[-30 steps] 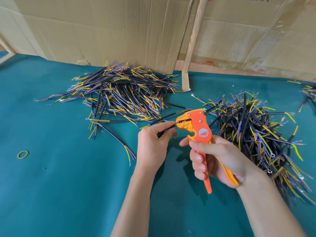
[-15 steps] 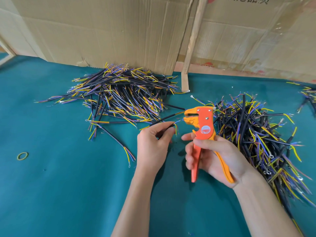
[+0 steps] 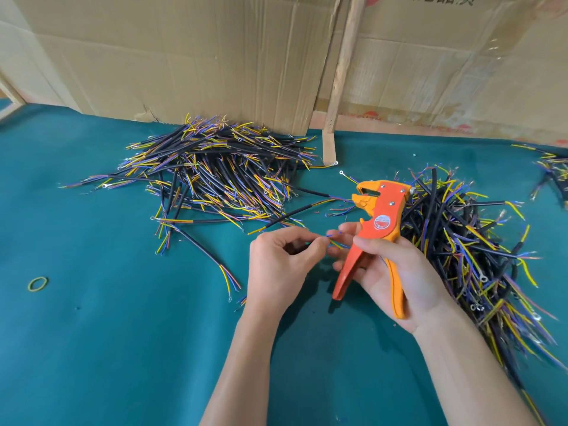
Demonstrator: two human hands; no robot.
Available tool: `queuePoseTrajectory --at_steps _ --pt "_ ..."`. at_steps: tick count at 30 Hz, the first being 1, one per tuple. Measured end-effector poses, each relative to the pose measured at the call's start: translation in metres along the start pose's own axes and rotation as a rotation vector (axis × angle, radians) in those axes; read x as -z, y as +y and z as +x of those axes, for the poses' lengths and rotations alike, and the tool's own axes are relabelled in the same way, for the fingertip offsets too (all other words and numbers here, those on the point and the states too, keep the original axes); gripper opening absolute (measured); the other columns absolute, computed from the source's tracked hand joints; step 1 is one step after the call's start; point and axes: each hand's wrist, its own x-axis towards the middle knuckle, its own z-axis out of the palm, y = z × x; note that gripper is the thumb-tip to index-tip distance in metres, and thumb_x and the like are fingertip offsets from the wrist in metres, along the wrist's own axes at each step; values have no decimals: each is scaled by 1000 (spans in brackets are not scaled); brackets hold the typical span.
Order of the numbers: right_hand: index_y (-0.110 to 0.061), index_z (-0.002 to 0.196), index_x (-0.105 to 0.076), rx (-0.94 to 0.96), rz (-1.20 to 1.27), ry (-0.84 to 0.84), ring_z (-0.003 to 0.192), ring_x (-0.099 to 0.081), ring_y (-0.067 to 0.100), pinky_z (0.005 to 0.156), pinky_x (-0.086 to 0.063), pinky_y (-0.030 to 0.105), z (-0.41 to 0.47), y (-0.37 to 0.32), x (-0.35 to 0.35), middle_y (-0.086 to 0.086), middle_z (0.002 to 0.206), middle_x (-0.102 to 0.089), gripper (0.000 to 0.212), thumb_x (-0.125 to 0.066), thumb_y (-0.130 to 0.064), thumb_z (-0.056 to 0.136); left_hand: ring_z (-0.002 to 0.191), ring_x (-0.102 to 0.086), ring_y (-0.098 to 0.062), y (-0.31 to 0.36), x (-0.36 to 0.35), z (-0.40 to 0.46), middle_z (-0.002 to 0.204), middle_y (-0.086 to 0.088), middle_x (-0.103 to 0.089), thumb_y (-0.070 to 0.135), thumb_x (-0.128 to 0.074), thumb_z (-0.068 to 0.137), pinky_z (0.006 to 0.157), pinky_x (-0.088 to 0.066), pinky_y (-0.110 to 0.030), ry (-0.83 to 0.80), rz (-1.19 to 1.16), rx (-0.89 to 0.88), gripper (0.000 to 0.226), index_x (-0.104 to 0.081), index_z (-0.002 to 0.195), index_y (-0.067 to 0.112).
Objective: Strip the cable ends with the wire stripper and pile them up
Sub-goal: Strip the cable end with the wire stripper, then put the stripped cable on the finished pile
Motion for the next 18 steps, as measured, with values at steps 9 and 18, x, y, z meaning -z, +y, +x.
queuePoseTrajectory --at_steps 9,18 --pt "3 118 -66 -16 74 -25 91 -71 36 76 -60 38 -3 -4 5 27 103 -71 49 -74 -16 73 47 -34 -7 -1 1 -3 48 10 -43 28 -71 78 49 -30 -18 -82 22 18 18 -70 62 20" --pt "4 118 -64 34 276 39 83 -70 30 77 -61 38 -2 -1 -3 24 100 -70 50 -72 -11 71 45 -50 -14 14 12 -7 56 4 -58 29 -70 86 53 -42 -26 199 -52 134 15 -74 74 22"
